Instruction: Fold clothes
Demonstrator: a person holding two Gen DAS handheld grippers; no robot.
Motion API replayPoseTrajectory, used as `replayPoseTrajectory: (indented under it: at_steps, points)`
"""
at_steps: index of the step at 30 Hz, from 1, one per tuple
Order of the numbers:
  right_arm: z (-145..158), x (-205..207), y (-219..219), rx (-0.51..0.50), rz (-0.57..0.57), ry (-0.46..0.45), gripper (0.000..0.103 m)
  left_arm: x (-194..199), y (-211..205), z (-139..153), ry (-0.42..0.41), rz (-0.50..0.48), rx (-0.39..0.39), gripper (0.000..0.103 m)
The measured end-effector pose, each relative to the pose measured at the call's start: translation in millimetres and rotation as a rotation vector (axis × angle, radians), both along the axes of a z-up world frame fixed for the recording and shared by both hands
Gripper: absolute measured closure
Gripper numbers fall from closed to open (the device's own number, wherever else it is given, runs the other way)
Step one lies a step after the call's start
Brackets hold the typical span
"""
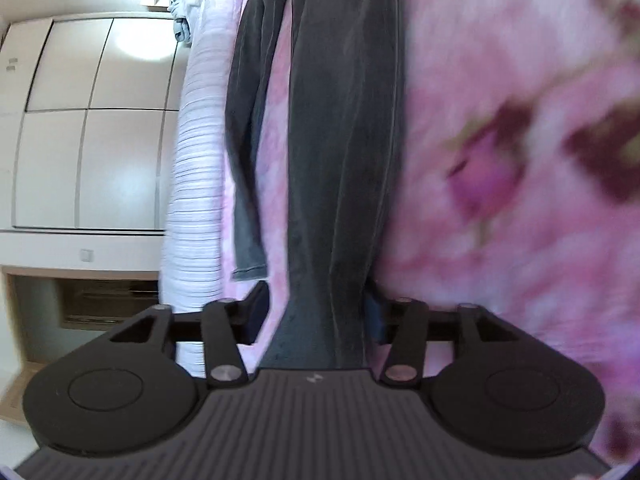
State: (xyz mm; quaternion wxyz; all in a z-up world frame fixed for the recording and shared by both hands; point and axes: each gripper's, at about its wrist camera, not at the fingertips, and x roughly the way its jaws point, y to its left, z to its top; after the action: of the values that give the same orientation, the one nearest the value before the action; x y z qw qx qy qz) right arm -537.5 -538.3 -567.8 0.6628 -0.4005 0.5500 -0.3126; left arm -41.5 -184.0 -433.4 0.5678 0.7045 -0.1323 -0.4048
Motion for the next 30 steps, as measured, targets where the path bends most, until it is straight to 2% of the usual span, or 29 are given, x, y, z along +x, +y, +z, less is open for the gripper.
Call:
replayPoseTrajectory:
  at_steps: [1, 2, 3, 4, 6, 9, 15, 24, 27, 30]
  points:
    - [-0.2, -0.2, -2.3, -0.003, -0.001, -0.005, 0.060, 1.6, -3.7, -4.1, -0.020, 0.002, 0.010, 0.074]
    - [-0.4, -0.7, -4.3, -0.006, -0.002, -0.011, 0.062, 3.1, -7.3, -8.1, -0.038, 0.004, 0.020, 0.087]
    - [-1.1, -1.3, -5.7, -0.012, -0.003, -0.004, 0.079, 2.6, -10.1, -10.8, -0.048, 0.004, 0.033, 0.095]
    - [-1.9, -1.9, -6.9, -0.018, -0.004, 0.005, 0.092, 1.5, -9.3, -11.8, -0.056, 0.002, 0.039, 0.095]
    - [0.8, -5.2, -6.1, -0.029, -0.002, 0.010, 0.098, -0.8, -3.2, -4.3, -0.053, 0.009, 0.023, 0.097]
    - [15.5, -18.9, 2.7, -0.048, 0.007, -0.012, 0.099, -15.0, 11.7, 11.8, -0.040, 0.012, -0.007, 0.098]
    - [42.7, -66.6, 38.1, -0.068, -0.020, -0.040, 0.099, -80.4, 68.1, 35.5, 0.020, 0.004, -0.035, 0.098]
    - [34.9, -115.8, 138.3, -0.028, -0.045, -0.072, 0.099, -133.9, 137.3, 36.2, 0.034, 0.027, -0.015, 0.098]
    - [27.7, -128.1, 157.9, -0.018, -0.059, -0.073, 0.099, -140.3, 140.2, 34.9, 0.040, 0.032, -0.019, 0.098]
    - [18.2, -125.6, 156.7, -0.009, -0.076, -0.078, 0.099, -140.1, 135.6, 23.4, 0.045, 0.038, -0.005, 0.098]
